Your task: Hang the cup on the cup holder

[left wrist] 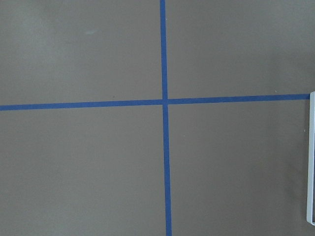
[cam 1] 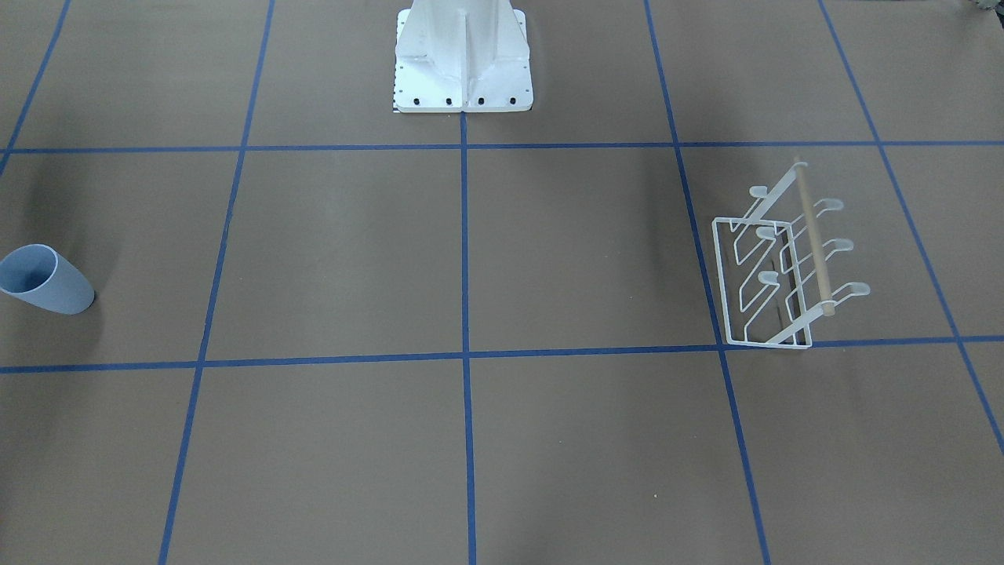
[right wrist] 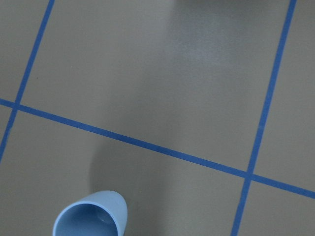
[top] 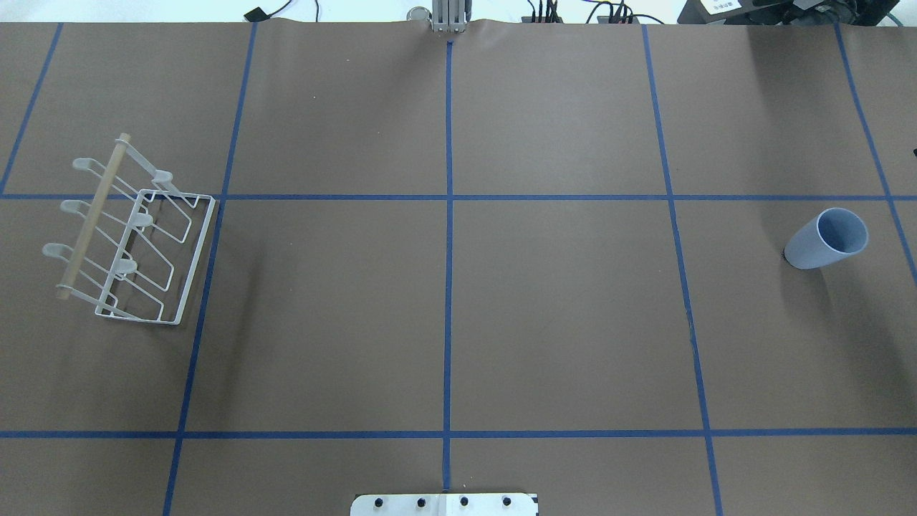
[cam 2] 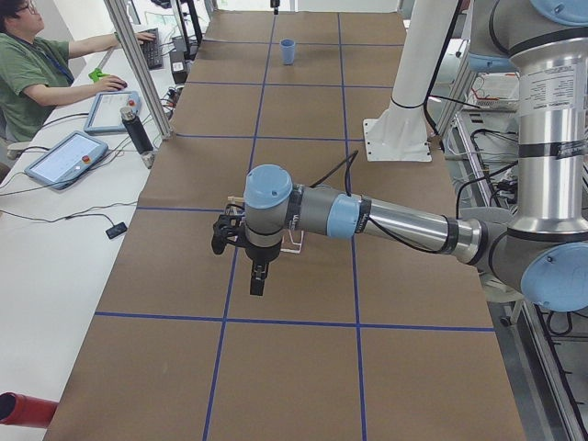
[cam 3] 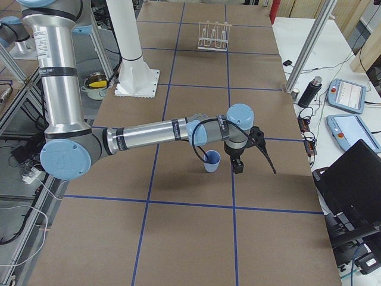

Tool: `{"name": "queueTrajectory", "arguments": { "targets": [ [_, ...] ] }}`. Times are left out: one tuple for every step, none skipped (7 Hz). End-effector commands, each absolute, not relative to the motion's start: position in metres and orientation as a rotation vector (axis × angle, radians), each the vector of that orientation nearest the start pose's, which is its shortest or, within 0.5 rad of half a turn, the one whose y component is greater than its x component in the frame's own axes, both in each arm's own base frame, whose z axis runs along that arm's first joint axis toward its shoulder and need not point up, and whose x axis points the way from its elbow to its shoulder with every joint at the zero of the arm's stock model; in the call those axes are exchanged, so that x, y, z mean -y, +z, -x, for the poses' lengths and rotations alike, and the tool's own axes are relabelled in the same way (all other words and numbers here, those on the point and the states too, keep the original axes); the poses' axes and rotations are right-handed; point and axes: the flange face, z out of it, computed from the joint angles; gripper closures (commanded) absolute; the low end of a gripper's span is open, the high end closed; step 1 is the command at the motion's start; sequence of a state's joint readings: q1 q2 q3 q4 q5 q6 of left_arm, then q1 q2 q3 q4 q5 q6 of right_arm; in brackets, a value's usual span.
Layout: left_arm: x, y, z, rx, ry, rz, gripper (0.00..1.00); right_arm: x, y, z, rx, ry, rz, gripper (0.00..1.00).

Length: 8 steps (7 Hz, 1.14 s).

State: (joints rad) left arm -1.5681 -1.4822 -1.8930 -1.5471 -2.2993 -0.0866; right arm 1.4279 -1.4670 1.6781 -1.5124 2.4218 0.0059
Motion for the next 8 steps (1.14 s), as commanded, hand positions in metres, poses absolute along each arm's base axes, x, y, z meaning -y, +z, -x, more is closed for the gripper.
{"name": "queueTrajectory", "arguments": {
  "targets": [
    [0.46, 0.532, 0.065, -0.737, 0.009, -0.197, 0.01, 0.547, 0.523, 0.058, 0.918, -0.294, -0.175, 0.0],
    [0.459, 0.528, 0.065, -0.737, 0.014, -0.205, 0.01, 0.546, 0.524, 0.069, 0.923, -0.324, -0.196, 0.0],
    [0.458, 0.529, 0.065, -0.737, 0.013, -0.204, 0.01, 0.539, 0.531, 0.086, 0.921, -0.347, -0.171, 0.0],
    [0.459, 0.528, 0.065, -0.738, 0.014, -0.205, 0.01, 0.532, 0.543, 0.092, 0.919, -0.355, -0.158, 0.0],
    [0.459, 0.528, 0.065, -0.737, 0.015, -0.208, 0.01, 0.526, 0.556, 0.09, 0.912, -0.347, -0.139, 0.0],
    [0.459, 0.528, 0.065, -0.737, 0.015, -0.208, 0.01, 0.526, 0.572, 0.099, 0.908, -0.35, -0.103, 0.0],
    [0.459, 0.527, 0.065, -0.737, 0.017, -0.209, 0.01, 0.526, 0.583, 0.107, 0.894, -0.356, -0.081, 0.0],
    [0.459, 0.527, 0.065, -0.737, 0.017, -0.209, 0.01, 0.525, 0.592, 0.114, 0.89, -0.358, -0.059, 0.0]
  ]
}}
